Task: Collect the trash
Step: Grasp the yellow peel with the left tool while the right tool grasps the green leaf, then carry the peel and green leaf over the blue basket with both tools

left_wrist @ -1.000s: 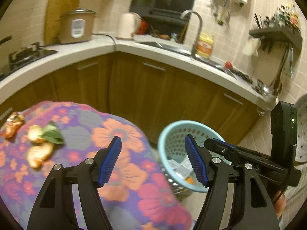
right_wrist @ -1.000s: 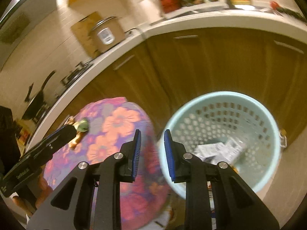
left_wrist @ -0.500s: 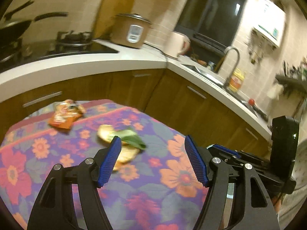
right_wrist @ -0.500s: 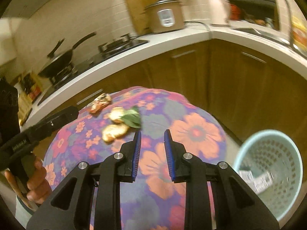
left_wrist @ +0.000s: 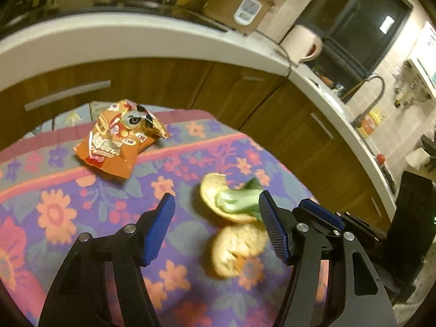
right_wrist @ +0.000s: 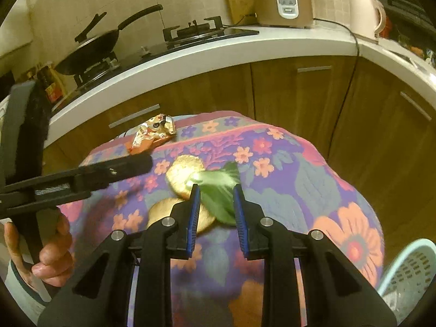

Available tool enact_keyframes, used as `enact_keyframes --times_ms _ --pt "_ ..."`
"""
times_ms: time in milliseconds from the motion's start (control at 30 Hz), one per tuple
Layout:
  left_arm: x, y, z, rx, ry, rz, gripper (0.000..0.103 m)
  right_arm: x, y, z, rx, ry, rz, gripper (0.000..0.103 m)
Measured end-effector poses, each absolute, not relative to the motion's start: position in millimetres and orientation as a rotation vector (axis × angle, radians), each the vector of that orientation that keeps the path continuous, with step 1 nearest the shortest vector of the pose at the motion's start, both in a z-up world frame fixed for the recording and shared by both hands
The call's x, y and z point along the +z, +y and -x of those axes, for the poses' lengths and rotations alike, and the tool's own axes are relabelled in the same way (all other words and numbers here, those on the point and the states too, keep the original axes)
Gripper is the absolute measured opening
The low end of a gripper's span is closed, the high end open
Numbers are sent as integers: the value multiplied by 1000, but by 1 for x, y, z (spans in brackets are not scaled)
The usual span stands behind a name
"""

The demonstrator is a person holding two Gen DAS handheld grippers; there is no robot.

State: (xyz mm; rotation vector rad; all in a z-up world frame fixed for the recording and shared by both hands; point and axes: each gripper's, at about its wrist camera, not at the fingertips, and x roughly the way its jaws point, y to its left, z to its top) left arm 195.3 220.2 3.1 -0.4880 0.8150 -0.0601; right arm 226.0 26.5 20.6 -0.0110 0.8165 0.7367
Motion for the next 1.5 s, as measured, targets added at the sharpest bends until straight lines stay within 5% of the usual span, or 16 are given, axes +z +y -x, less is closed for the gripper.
enact_keyframes --times_ms 33,100,133,333,467,567,733,1500 --pt "0 221 -200 -56 822 491 61 18 28 -231 738 822 8 25" --pt "-6 221 -209 -45 832 492 59 12 30 -238 744 832 0 51" --pt "-9 222 -212 -42 836 494 58 11 31 -239 729 821 3 56" --pt "-26 223 -227 -47 867 534 49 -4 39 -249 725 860 13 57" --pt "-29 220 -230 -37 862 527 42 -10 44 -255 726 890 18 55" --pt "-31 217 -235 -44 877 517 24 -14 47 -256 742 919 23 35" --pt "-32 211 -234 -31 880 480 2 -9 43 -248 738 871 16 24" --pt "46 129 -152 -199 673 414 1 55 -95 -162 616 664 -170 17"
